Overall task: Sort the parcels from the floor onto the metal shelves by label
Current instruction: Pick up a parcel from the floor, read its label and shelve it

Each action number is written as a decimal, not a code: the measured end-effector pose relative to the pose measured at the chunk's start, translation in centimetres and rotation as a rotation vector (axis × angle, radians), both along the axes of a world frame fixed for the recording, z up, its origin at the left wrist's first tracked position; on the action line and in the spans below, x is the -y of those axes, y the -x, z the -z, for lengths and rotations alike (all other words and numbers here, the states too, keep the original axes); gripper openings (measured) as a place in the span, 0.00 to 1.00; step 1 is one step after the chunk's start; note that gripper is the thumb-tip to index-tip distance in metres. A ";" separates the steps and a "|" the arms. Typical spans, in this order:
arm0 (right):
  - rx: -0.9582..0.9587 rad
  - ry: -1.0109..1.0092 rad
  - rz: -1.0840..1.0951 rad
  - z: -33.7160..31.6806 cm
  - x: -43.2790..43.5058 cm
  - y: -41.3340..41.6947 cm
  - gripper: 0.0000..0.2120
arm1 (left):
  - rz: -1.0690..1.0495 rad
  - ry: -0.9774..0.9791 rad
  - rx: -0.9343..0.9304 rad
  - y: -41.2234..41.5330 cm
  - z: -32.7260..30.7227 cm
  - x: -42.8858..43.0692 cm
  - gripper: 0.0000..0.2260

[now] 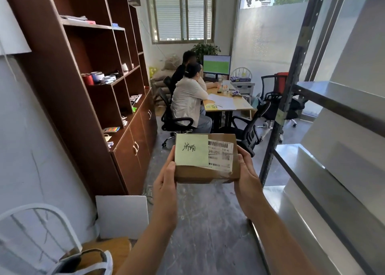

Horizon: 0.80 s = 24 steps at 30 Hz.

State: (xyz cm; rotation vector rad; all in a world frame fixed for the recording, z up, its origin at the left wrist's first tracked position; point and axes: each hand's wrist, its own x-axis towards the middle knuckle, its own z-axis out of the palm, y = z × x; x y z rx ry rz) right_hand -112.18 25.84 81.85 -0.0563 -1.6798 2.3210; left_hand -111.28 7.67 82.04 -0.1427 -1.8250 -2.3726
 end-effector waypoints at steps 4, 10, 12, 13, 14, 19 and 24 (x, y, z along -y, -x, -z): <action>0.013 -0.009 -0.001 0.4 -1.3 1.9 0.16 | 0.014 -0.007 0.017 2.1 0.1 -1.0 0.19; 0.027 -0.026 0.009 0.5 -1.3 5.9 0.15 | 0.039 -0.036 0.021 6.5 0.4 -1.1 0.17; 0.033 -0.028 0.019 0.6 -1.0 7.6 0.15 | 0.056 -0.025 0.020 8.5 0.4 -0.7 0.18; 0.039 -0.030 0.022 0.6 -0.7 8.5 0.15 | 0.068 -0.019 0.025 9.5 0.4 -0.5 0.20; 0.045 -0.031 0.025 0.7 -0.4 9.4 0.15 | 0.081 -0.015 0.033 10.5 0.4 -0.2 0.20; 0.062 -0.040 0.070 0.3 1.4 14.5 0.15 | 0.089 -0.030 0.032 16.2 0.1 1.5 0.19; 0.066 -0.033 0.102 0.3 3.4 19.5 0.15 | 0.103 -0.038 0.036 21.8 -0.1 3.4 0.18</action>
